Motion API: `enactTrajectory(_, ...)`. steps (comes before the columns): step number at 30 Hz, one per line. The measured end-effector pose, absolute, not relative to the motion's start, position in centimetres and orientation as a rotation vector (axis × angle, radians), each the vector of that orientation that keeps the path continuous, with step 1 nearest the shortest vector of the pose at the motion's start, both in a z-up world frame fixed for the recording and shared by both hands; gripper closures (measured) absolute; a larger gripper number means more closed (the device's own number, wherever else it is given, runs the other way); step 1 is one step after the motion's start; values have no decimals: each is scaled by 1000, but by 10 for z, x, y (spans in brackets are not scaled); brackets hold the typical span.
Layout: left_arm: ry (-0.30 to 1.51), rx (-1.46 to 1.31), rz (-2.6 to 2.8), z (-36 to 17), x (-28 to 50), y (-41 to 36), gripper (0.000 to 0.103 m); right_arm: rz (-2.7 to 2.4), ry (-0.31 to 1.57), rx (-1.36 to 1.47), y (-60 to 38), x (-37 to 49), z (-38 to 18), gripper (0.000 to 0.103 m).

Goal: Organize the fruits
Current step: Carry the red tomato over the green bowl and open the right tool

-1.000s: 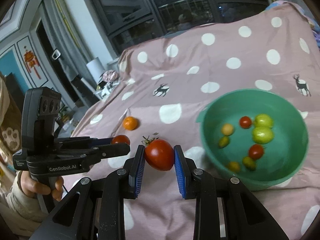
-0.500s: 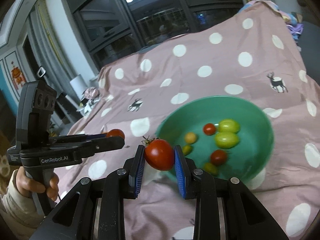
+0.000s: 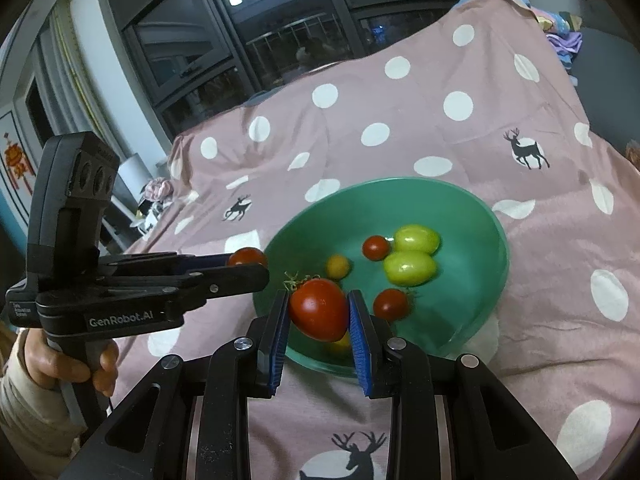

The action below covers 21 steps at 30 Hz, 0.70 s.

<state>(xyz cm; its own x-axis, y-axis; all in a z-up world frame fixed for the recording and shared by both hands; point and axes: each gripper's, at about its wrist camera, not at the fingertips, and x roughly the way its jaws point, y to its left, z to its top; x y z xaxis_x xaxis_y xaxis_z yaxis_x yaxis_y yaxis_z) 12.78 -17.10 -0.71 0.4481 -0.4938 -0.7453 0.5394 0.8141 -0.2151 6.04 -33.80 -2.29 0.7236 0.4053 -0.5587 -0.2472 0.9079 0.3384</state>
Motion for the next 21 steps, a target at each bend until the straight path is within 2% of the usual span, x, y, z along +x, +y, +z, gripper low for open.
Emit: enactTrajectory(21, 926, 153, -605, -20, 132, -191, 75, 350, 684, 245, -340, 64, -31, 72)
